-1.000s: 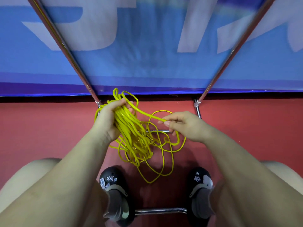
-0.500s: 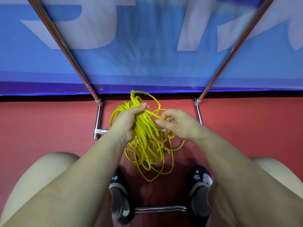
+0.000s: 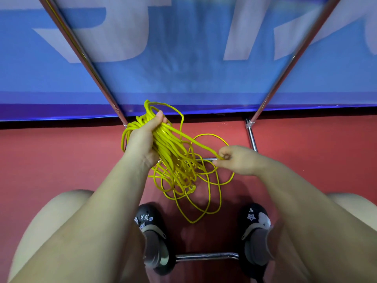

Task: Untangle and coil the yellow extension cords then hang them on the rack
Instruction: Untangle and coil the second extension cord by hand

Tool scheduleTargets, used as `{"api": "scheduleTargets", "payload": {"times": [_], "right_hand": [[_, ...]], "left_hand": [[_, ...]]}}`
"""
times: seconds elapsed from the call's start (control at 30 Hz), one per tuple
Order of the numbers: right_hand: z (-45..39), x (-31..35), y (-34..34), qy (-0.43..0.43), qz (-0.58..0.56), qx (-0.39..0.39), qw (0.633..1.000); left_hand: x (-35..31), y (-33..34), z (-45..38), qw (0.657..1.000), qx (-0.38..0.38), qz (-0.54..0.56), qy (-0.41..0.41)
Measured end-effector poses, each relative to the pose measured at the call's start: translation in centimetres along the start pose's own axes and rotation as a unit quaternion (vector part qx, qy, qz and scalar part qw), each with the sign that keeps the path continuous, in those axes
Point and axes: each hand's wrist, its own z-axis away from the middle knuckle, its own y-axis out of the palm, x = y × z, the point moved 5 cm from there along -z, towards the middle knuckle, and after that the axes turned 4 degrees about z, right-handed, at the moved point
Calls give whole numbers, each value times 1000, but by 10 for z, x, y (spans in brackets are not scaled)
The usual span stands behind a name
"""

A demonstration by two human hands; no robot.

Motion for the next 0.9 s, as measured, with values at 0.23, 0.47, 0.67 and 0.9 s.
{"api": "scheduleTargets", "payload": {"times": [0.23,0.47,0.67,0.9], "right_hand": [[2,-14,-9,39,-33,-25,998],[6,-7,-31,33,-146,-103,983],[9,2,-35,77,-277,-129,949],[10,13,-21,175,-505,-6,845]], "left_hand": [[-18,-23,-3,997,-71,14,-4],[-18,-33,-6,994,-110,-14,8],[-13,-24,-1,992,-99,-65,36],[1,-10,7,991,-80,-101,40]]}}
